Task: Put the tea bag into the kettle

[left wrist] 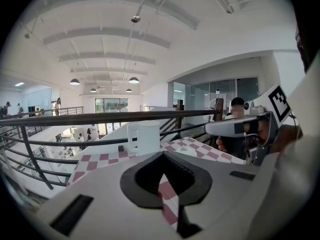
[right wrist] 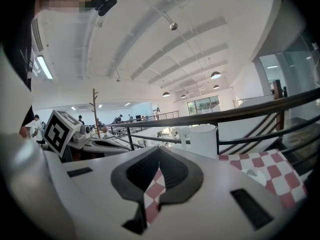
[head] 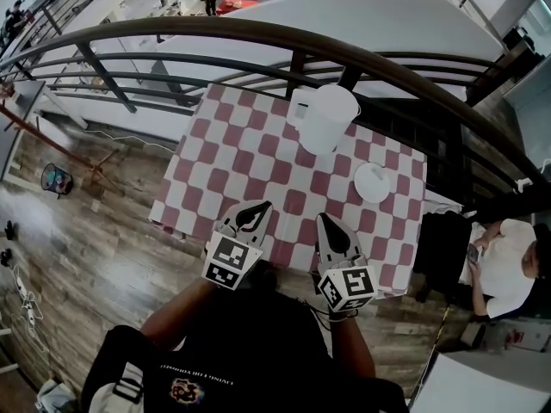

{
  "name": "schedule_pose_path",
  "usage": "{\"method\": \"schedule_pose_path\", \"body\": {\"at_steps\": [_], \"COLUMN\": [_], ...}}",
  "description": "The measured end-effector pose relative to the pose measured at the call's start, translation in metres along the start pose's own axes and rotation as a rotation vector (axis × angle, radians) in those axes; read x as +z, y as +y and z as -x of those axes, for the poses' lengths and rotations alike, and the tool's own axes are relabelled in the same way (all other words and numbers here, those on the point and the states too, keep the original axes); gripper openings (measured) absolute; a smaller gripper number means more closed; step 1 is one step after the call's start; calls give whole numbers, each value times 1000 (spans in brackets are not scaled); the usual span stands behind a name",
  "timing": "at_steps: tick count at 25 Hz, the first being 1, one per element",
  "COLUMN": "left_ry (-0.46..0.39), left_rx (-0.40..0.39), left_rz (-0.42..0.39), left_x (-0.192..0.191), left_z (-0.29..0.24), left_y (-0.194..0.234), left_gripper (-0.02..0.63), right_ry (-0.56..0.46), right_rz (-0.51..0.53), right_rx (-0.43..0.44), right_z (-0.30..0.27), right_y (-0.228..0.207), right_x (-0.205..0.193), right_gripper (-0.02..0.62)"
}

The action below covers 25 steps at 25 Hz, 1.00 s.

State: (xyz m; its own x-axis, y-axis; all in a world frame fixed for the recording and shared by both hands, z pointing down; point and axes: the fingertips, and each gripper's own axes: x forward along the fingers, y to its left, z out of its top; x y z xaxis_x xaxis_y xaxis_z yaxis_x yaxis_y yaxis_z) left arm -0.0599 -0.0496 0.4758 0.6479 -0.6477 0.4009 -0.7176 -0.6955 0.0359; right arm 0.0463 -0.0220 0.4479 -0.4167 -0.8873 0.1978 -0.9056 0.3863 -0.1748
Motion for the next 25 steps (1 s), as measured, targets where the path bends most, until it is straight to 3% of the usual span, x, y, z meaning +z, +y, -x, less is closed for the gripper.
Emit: {"method": "schedule_pose_path", "body": {"at_steps": [25], "left_ry": [-158], "left_rx": [85], "left_rz": [-157], "left_x": [112], "left_z": [-41], "left_y": [64], "left_gripper": [0], "right_ry": [-134], "right_rz": [175], "right_rx": [-33], "right_z": [-51], "right_y": [-50], "right_x": [101], "right_gripper": [12]}}
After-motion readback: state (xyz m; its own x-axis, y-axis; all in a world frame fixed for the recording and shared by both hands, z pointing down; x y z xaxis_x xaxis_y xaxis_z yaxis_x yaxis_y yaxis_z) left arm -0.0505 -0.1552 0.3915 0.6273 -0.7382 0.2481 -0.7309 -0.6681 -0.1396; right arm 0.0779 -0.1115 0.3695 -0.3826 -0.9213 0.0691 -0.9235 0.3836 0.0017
